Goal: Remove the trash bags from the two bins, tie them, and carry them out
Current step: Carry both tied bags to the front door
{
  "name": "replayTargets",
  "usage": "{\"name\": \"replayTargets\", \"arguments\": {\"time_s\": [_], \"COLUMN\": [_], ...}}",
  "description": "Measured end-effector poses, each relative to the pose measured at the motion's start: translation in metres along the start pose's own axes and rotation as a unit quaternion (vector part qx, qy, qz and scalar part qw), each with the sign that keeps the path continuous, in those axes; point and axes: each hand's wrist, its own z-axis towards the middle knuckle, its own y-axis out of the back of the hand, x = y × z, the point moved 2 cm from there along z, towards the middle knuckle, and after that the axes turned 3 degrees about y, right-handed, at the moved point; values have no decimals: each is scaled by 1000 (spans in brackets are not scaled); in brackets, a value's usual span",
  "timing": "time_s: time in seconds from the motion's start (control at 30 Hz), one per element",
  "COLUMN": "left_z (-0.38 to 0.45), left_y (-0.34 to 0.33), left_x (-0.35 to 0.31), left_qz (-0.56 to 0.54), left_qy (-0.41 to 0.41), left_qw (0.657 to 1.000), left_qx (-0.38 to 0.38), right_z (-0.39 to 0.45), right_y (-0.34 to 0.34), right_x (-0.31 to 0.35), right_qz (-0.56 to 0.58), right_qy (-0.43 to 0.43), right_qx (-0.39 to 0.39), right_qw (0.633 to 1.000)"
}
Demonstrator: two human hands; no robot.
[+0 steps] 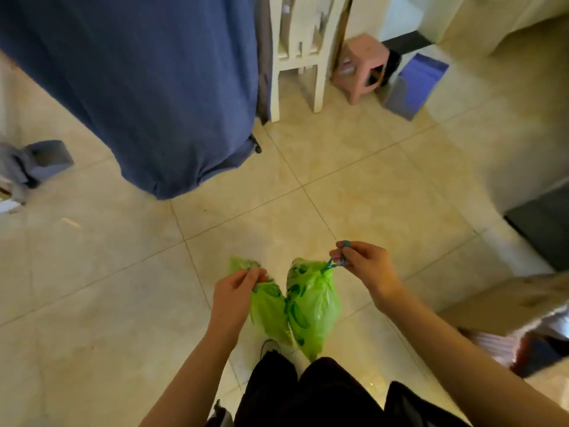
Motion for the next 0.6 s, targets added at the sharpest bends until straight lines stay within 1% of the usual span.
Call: {"name": "replayTargets", "arguments": {"time_s": [0.07,0.2,0.27,0.33,0.43,0.6], "left_z": [21,64,86,106,132,172], "left_y": [-21,-71,-104,-140,-195,-285], "left_x": [-24,-70,-95,-119,-149,-192], "left_qz": [8,-28,-34,-36,-26,-6], "left_qy": [-9,-9,-21,-31,-47,-47], "left_qw": [999,996,994,990,989,988], "left_qx": [32,79,106,130,136,146], "right_z": [14,46,66,86,117,172], "right_y": [12,43,63,85,118,178], "right_x": [9,28,40,54,72,105], "right_qz": [23,47,37,3,-43,-48], "right_qy": [0,-1,15,36,56,55], "right_qx": [-36,-96,-129,-153,-164,-163], "right_qw": [999,994,991,988,984,984]}}
